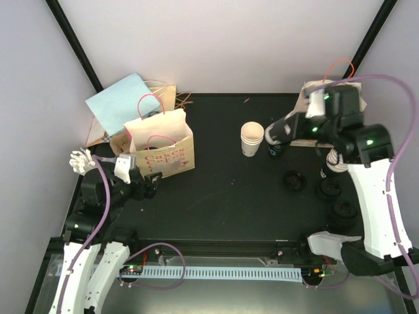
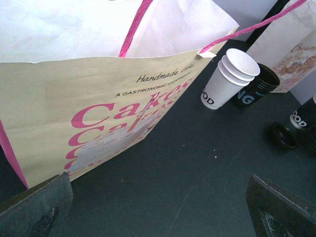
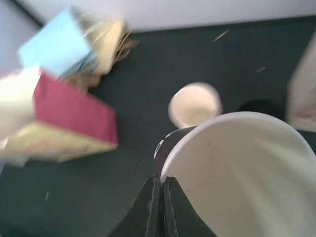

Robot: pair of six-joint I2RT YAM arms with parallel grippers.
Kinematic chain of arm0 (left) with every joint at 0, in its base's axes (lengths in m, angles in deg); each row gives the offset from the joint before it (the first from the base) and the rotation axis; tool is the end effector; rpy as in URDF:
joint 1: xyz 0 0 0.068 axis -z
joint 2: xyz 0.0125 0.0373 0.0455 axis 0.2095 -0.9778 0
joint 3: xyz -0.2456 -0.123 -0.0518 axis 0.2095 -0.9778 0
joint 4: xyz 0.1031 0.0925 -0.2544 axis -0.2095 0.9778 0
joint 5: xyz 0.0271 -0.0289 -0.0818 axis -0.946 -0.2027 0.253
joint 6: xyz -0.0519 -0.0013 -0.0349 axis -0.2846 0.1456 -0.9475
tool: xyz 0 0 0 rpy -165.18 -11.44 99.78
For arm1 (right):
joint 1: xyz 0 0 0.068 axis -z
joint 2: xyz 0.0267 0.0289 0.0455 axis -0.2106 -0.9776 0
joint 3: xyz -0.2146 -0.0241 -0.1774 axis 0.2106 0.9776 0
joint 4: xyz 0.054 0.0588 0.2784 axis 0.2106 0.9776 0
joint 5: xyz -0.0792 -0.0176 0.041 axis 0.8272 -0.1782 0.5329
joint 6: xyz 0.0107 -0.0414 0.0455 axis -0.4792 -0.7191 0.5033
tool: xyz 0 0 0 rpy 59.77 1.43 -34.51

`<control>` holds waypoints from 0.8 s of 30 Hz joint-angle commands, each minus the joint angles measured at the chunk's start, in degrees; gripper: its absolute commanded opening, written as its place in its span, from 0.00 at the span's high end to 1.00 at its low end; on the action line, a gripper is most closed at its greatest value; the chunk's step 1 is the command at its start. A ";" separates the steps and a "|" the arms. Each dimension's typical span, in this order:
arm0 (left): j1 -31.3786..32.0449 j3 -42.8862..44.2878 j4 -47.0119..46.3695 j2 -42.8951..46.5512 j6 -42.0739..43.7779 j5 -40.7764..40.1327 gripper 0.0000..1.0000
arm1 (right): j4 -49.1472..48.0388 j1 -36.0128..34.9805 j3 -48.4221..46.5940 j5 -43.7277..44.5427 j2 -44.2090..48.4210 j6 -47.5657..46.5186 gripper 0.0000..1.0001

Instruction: Pack the takeout coffee

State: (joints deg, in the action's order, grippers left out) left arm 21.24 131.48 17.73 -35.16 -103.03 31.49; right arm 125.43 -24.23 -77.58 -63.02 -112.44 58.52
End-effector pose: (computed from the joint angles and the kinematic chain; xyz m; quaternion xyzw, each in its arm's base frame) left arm 0.1150 -0.0350 0.3195 0.0578 0.8386 -0.2466 0.4823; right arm 0.2151 0.0541 0.5013 0.0162 0.8966 0.1880 0.4006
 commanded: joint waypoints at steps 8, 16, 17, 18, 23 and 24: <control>0.43 -0.11 -1.46 -1.20 0.27 1.51 0.01 | -18.77 -32.02 35.85 9.46 8.00 2.77 0.99; 0.44 -0.20 -1.67 -1.28 0.44 2.02 0.01 | -24.33 -48.58 41.45 29.69 -5.83 7.69 0.99; 0.43 -0.29 -1.68 -1.33 0.54 2.12 0.01 | -23.97 -49.59 40.75 31.38 -8.10 7.86 0.99; 0.48 -0.29 -1.68 -1.30 0.48 2.14 0.01 | -23.83 -50.47 40.07 32.76 -10.37 7.88 0.99; 0.43 -0.20 -1.53 -1.26 0.37 1.77 0.01 | -24.15 -53.33 37.47 37.24 -17.93 7.71 0.99; 0.50 -0.20 -1.44 -1.12 0.36 1.64 0.01 | -24.15 -53.66 37.12 37.84 -18.59 7.66 0.99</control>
State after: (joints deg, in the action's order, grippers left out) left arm 21.24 131.11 17.70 -35.90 -103.03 32.47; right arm 102.81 -76.52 -37.60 -33.25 -129.38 65.05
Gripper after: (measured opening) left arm 0.989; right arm 0.024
